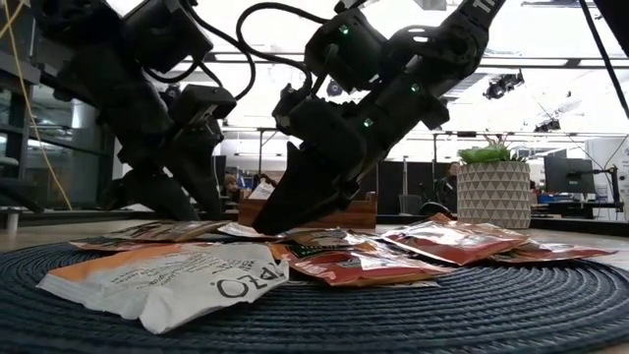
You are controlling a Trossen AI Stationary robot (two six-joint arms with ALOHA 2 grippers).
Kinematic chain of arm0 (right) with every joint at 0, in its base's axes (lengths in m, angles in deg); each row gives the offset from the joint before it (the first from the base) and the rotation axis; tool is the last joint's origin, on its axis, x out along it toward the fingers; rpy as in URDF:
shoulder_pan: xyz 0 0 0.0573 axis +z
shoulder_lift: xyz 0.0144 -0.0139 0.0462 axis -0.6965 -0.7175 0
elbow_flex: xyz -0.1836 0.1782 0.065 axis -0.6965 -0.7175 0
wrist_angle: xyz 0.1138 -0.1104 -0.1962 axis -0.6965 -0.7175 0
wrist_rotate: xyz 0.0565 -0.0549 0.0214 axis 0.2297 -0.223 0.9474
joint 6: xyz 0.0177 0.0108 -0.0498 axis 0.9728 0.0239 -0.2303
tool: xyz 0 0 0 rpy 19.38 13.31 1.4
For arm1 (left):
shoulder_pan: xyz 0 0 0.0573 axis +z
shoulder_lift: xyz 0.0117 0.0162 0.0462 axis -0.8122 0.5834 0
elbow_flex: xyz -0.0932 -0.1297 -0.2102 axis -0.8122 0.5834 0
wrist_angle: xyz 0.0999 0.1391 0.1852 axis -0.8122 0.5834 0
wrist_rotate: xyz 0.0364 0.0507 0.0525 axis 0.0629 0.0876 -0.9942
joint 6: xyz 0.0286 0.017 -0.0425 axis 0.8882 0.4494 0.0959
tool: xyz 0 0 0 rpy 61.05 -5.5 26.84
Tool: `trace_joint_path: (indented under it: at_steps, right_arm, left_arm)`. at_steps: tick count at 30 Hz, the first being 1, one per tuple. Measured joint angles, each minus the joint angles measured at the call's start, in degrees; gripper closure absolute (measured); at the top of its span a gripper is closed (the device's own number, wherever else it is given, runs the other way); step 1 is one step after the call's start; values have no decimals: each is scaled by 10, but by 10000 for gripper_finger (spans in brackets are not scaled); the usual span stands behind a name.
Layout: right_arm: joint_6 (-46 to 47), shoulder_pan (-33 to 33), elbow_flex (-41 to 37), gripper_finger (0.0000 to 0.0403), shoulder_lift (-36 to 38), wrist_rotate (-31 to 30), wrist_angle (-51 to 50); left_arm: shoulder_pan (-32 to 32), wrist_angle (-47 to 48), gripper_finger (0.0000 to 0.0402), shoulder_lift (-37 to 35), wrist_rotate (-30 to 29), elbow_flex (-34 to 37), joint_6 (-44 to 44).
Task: Pick & Place Tea
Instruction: Put the white tea bag into the left section of the wooden organizer
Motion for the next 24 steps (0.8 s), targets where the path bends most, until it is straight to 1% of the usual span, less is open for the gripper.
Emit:
trace_joint_path:
  at_steps: [8, 10, 12, 14, 19, 20, 21, 24]
  right_arm:
    - [0, -1, 0, 214, 0, 0, 1]
    - [0, -1, 0, 214, 0, 0, 4]
    - [0, -1, 0, 214, 0, 0, 6]
    - [0, -1, 0, 214, 0, 0, 7]
    - [0, -1, 0, 214, 0, 0, 7]
    - [0, -1, 0, 214, 0, 0, 7]
    - [0, -1, 0, 214, 0, 0, 7]
    - [0, -1, 0, 214, 0, 0, 8]
  left_arm:
    - [0, 6, 245, 0, 3, 0, -1]
    - [0, 6, 251, 0, 3, 0, -1]
    - [0, 6, 266, 0, 4, 0, -1]
    - [0, 6, 291, 0, 4, 0, -1]
    - [0, 7, 376, 0, 1, 0, 9]
    - [0, 6, 388, 0, 0, 0, 13]
    - [0, 7, 394, 0, -2, 0, 15]
    - [0, 9, 390, 0, -2, 0, 29]
